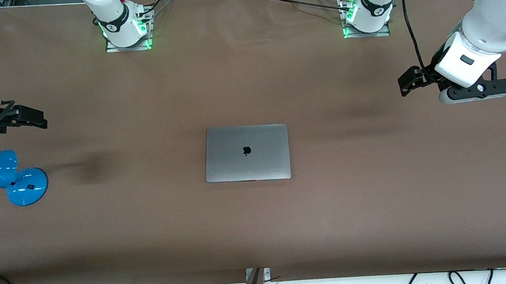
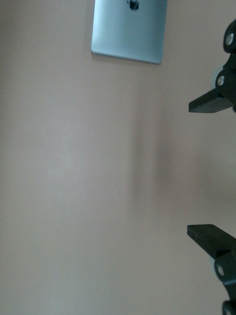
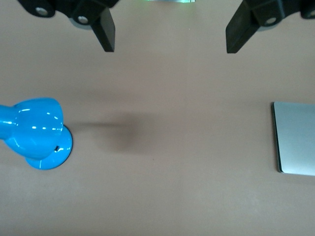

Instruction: Close laptop with both arms from behind

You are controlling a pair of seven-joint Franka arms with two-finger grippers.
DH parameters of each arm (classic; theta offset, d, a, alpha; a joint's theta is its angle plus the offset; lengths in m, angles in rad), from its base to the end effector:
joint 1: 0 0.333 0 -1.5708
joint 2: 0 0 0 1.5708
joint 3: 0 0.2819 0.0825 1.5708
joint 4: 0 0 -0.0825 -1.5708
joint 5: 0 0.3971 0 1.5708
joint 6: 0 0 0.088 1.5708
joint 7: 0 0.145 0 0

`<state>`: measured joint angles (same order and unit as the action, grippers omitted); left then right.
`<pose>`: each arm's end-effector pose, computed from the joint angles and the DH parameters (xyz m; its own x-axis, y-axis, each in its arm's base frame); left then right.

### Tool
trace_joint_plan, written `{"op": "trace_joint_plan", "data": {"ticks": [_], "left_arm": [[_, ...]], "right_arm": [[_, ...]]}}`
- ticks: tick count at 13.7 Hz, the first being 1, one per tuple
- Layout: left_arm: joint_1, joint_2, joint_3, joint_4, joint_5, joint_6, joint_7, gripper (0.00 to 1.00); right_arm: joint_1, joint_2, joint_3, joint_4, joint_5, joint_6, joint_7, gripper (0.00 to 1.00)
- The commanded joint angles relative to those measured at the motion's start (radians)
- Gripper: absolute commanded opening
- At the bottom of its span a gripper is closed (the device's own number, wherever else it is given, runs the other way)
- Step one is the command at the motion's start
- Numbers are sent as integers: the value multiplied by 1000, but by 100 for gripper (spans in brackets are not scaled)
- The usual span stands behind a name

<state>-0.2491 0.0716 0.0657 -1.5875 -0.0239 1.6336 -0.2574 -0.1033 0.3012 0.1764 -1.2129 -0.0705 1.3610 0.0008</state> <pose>0.5789 -0.1117 0.5084 0.9967 0.0754 -0.0294 0.0758 -0.9971 0.0120 0.6183 0.0189 0.5281 0.9873 0.0568 -0.1482 0.0602 -0.9980 0.0184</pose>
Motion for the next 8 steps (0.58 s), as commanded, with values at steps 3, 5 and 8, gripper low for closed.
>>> {"op": "trace_joint_plan", "data": {"ticks": [3, 5, 8], "left_arm": [[-2, -9, 19, -3, -48, 14, 95, 100], [-1, -16, 19, -14, -48, 23, 95, 100], [2, -1, 19, -5, -48, 26, 92, 100]], "right_arm": [[-13, -25, 9, -17, 8, -16, -2, 100], [-16, -22, 8, -17, 6, -13, -2, 100], [-16, -22, 8, -17, 12, -16, 4, 100]]}}
